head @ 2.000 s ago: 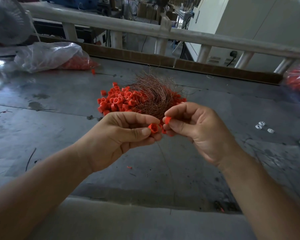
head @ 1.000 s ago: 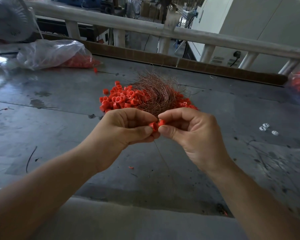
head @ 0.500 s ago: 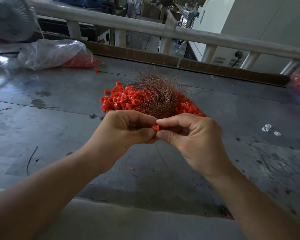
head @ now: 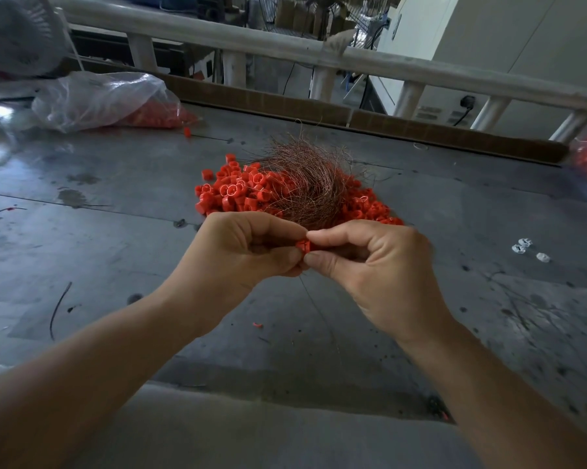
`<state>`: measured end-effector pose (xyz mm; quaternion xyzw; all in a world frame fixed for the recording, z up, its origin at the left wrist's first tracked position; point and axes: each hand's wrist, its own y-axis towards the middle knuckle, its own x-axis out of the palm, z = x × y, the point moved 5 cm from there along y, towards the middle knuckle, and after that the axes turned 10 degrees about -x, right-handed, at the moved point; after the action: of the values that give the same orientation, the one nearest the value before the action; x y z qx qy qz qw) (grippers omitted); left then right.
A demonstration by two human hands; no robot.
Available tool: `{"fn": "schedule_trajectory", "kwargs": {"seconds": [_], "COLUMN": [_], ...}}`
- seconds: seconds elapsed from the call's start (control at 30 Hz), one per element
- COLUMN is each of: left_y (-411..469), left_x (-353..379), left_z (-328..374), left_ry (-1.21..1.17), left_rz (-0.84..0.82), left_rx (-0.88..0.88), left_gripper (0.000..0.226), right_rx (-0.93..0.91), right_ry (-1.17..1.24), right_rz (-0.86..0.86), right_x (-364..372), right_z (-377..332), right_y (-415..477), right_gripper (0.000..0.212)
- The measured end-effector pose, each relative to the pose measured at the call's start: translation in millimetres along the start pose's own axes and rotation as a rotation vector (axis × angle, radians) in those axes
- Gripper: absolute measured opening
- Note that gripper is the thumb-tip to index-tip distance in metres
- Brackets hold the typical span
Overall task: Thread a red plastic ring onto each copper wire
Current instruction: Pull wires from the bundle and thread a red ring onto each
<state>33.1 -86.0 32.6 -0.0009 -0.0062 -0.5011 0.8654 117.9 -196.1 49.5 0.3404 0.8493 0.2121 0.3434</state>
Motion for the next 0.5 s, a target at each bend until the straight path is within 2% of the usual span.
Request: {"fn": "schedule_trajectory", "kwargs": {"seconds": [0.2, 0.37, 0.5], "left_y": [-2.2, -1.6, -4.1], "left_x": [0.1, 0.5, 0.1], "left_z": [1.5, -5.2, 1.0], "left_ry": [0.018, -0.114, 0.067], "left_rz": [-0.012, -0.093, -0.022], "left_rx": [0.04, -0.067, 0.057], "left_gripper": [0.023, 0.023, 0.022], "right_rx": [-0.064, -0.176, -0.312], "right_ry": [-0.015, -0.105, -0.23], "right_rz": [0.016, 0.013, 0.002], "right_x": [-2.4, -0.9, 0.4], "right_z": [-3.5, -6.8, -13.6], "right_y": [1.1, -1.8, -2.0], "right_gripper": [0.029, 0.025, 0.019]}}
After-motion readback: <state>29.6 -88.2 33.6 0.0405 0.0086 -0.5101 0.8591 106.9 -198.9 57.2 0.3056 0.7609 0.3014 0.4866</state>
